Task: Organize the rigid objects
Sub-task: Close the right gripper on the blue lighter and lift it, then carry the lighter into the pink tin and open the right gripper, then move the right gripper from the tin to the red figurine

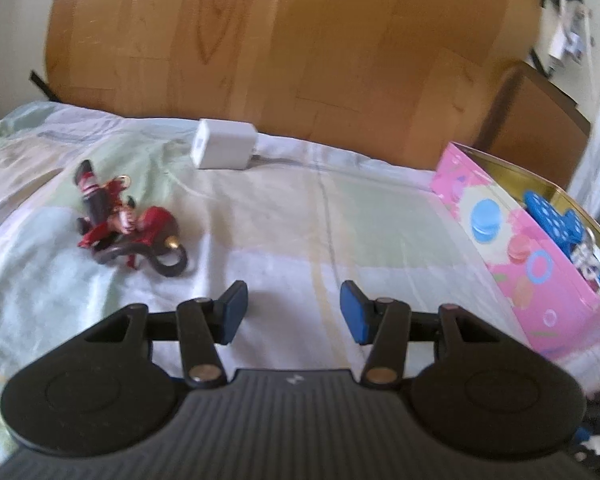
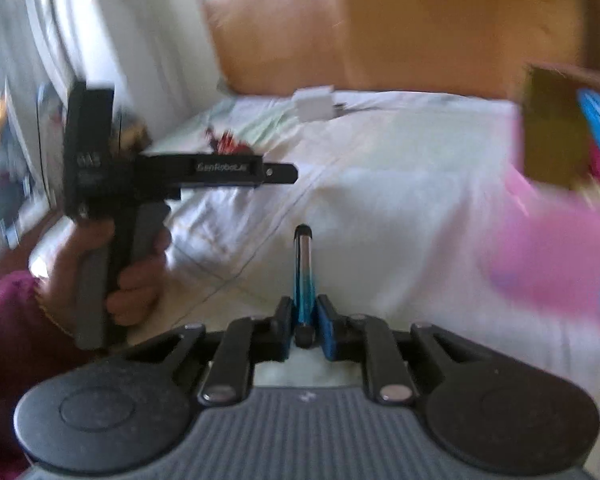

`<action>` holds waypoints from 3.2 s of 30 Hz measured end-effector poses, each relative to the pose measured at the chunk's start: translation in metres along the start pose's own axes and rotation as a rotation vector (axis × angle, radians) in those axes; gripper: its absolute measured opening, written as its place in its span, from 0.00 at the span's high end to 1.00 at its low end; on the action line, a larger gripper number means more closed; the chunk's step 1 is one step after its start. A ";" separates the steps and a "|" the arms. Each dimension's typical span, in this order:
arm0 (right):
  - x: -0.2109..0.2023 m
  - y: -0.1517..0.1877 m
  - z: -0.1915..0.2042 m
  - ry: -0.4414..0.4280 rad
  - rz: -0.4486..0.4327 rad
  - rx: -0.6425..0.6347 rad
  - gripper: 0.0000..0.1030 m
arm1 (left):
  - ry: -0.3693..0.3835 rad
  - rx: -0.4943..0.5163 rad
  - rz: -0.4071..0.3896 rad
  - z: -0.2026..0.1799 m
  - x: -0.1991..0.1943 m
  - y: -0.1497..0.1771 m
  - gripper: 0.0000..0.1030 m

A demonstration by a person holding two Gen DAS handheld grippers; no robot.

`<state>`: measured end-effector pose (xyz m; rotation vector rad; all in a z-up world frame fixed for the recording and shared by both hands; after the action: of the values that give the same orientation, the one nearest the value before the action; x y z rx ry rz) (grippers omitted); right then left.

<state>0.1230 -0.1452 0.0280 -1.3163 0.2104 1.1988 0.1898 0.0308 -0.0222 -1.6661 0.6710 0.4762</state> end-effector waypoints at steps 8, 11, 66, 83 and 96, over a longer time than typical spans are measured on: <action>-0.006 0.015 -0.024 -0.118 -0.100 0.190 0.87 | 0.185 -0.033 0.089 -0.027 -0.027 0.018 0.48; -0.004 0.015 -0.029 -0.155 -0.116 0.228 0.87 | 0.184 -0.009 0.142 -0.044 -0.036 0.027 0.48; -0.118 0.020 -0.090 0.274 -0.551 0.252 0.66 | 0.050 0.367 0.008 -0.223 -0.011 -0.028 0.64; -0.139 0.029 -0.065 0.287 -0.574 0.262 0.64 | -0.026 0.356 -0.028 -0.192 -0.048 0.001 0.59; -0.143 0.030 -0.046 0.315 -0.595 0.260 0.61 | -0.056 0.339 -0.048 -0.168 -0.058 0.013 0.57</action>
<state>0.0604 -0.2667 0.0963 -1.2129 0.1746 0.4444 0.1293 -0.1248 0.0387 -1.3416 0.6311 0.3515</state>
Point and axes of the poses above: each gripper's, at about its wrist camera, not at the fingertips, and x roughly the way its jaws point, z to its left, y to its underside, the point moved 4 cm from there along x, roughly the way its jaws point, and after that the axes turned 8 degrees about z, right-handed, at the moved point
